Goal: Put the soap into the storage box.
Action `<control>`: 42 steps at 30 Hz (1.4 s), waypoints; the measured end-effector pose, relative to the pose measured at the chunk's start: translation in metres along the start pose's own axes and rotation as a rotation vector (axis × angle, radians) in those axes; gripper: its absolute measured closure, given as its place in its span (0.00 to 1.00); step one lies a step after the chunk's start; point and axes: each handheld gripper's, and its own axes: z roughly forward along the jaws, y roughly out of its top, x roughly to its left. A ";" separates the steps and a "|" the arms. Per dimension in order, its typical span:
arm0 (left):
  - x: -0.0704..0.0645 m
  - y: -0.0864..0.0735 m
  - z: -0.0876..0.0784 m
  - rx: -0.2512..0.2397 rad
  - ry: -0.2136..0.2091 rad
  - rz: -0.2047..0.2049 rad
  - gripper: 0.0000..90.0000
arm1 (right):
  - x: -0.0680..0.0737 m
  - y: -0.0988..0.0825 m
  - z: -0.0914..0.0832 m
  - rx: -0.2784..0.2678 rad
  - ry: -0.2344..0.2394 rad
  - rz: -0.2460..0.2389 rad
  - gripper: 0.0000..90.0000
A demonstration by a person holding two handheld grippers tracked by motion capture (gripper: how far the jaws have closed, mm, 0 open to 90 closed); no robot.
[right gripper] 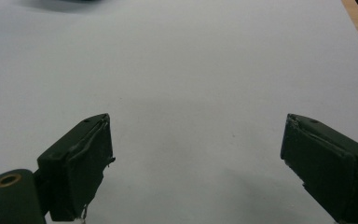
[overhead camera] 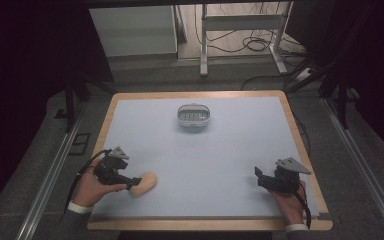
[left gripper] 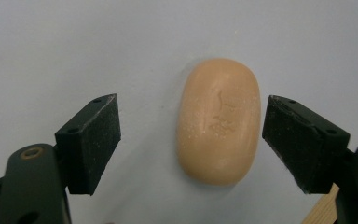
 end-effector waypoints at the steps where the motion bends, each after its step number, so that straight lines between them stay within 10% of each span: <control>1: -0.001 0.000 0.001 0.007 -0.001 0.003 0.22 | 0.000 0.000 0.000 0.001 0.000 0.001 0.10; 42: -0.019 0.006 0.048 0.172 -0.037 0.066 0.29 | 0.000 0.000 0.001 0.008 -0.005 0.007 0.10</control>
